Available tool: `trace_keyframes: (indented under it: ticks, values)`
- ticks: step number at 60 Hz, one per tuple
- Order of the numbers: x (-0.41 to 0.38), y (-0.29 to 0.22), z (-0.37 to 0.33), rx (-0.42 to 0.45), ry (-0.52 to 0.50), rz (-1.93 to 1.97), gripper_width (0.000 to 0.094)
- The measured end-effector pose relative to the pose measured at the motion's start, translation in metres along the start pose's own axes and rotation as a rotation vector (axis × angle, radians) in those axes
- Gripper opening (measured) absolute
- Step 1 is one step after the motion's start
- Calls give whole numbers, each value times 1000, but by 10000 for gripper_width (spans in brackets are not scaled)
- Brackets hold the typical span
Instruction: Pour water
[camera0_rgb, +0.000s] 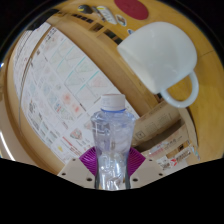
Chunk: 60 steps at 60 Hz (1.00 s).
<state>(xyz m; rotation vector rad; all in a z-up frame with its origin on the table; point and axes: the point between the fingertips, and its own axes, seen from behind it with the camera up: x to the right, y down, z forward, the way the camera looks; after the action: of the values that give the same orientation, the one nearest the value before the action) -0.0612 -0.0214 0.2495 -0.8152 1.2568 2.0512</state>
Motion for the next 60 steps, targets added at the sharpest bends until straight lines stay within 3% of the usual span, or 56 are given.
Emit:
trace_keyframes:
  ticks: [14,28,42,50,60]
  values:
    - [2,0,5,-58,68,-52,337]
    - [-75,34,22,-187,125,-828,337]
    - [-195,11,32,-20,128,-1722,337]
    - [-198,-50,15,45,285,-2035,335]
    - [-135,-149,-18,-20,559,-2165,334]
